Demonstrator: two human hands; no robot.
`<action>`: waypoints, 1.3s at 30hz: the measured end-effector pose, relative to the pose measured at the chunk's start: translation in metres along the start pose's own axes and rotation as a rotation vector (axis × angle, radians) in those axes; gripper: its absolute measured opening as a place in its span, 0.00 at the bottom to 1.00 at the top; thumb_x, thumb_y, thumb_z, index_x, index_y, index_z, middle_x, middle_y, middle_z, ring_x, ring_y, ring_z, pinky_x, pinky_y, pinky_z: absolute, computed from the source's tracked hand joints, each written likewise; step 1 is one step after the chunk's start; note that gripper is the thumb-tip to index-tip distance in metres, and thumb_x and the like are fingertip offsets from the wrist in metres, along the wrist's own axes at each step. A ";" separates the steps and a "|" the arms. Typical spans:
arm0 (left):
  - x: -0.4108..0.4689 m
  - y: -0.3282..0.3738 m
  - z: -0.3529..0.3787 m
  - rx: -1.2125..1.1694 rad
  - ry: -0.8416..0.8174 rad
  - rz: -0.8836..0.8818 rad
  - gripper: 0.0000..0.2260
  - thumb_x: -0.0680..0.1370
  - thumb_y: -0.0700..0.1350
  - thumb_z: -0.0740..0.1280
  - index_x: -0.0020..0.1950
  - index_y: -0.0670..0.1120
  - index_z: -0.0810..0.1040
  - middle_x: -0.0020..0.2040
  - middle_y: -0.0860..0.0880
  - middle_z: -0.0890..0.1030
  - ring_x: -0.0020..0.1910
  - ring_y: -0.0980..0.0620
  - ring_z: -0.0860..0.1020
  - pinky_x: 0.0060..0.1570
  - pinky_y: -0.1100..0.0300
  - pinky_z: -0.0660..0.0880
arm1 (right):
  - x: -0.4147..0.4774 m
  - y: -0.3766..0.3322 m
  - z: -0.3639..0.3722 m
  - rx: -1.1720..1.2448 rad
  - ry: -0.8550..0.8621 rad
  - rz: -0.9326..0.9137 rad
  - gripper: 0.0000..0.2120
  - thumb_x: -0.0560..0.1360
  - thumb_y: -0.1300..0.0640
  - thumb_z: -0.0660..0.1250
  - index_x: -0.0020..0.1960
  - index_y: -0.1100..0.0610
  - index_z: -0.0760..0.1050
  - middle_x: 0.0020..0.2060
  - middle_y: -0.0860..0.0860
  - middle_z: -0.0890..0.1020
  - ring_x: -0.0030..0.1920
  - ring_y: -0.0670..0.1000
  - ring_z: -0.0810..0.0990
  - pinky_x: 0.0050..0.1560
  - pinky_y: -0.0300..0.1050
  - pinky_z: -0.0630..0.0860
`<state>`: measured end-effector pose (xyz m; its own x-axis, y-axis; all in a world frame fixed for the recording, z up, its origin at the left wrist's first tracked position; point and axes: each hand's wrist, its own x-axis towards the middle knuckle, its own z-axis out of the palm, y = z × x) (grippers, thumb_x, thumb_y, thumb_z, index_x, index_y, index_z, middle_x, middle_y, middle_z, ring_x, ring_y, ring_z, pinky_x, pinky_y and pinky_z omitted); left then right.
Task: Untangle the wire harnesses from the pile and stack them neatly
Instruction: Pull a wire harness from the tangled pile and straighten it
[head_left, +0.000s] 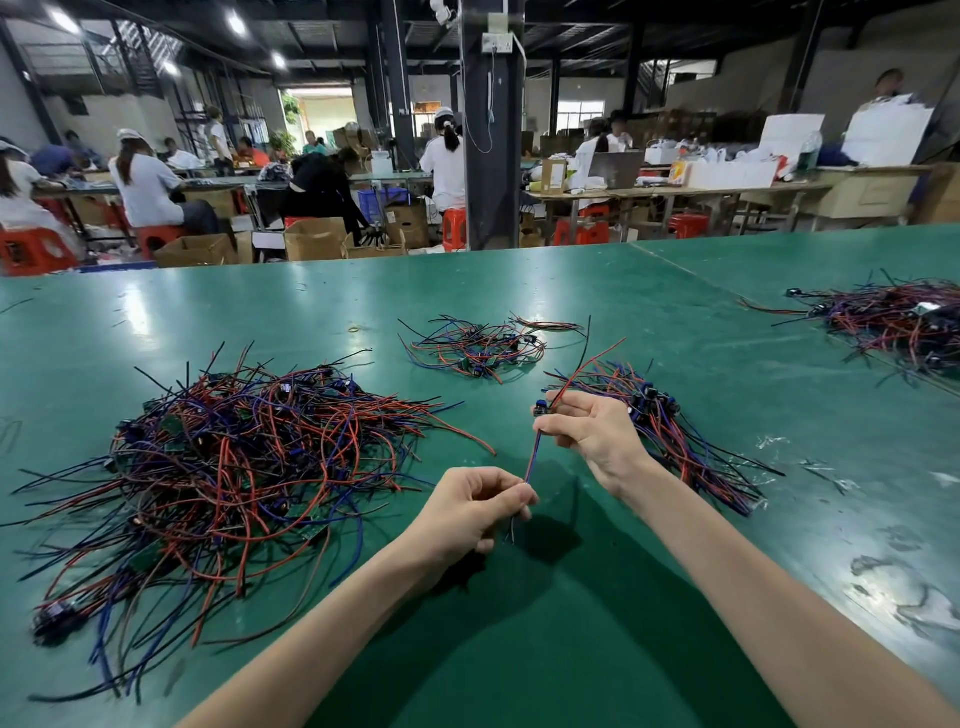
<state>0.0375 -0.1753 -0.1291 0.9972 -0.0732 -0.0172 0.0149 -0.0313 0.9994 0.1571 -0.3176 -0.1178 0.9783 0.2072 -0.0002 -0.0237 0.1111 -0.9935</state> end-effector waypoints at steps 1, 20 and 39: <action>0.000 0.001 0.000 0.006 0.000 0.007 0.06 0.78 0.40 0.66 0.41 0.43 0.79 0.32 0.51 0.79 0.22 0.59 0.63 0.20 0.68 0.60 | 0.000 0.000 0.000 0.001 0.001 0.000 0.18 0.66 0.72 0.72 0.55 0.63 0.76 0.38 0.53 0.81 0.30 0.42 0.79 0.30 0.33 0.71; -0.010 0.003 0.009 0.126 -0.076 0.105 0.08 0.80 0.36 0.62 0.49 0.47 0.79 0.35 0.56 0.81 0.25 0.62 0.70 0.24 0.69 0.67 | 0.002 0.001 -0.003 0.010 0.001 -0.019 0.12 0.67 0.73 0.71 0.46 0.60 0.77 0.37 0.52 0.81 0.34 0.48 0.77 0.34 0.37 0.68; -0.010 0.003 0.015 0.277 -0.082 0.168 0.11 0.82 0.39 0.59 0.46 0.51 0.78 0.30 0.59 0.75 0.22 0.61 0.67 0.23 0.69 0.67 | 0.003 0.004 -0.008 -0.013 -0.006 -0.017 0.11 0.67 0.73 0.71 0.41 0.57 0.77 0.37 0.54 0.81 0.35 0.50 0.78 0.35 0.38 0.68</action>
<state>0.0261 -0.1891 -0.1258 0.9746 -0.1797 0.1333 -0.1807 -0.2807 0.9426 0.1619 -0.3238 -0.1223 0.9773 0.2110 0.0170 -0.0047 0.1019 -0.9948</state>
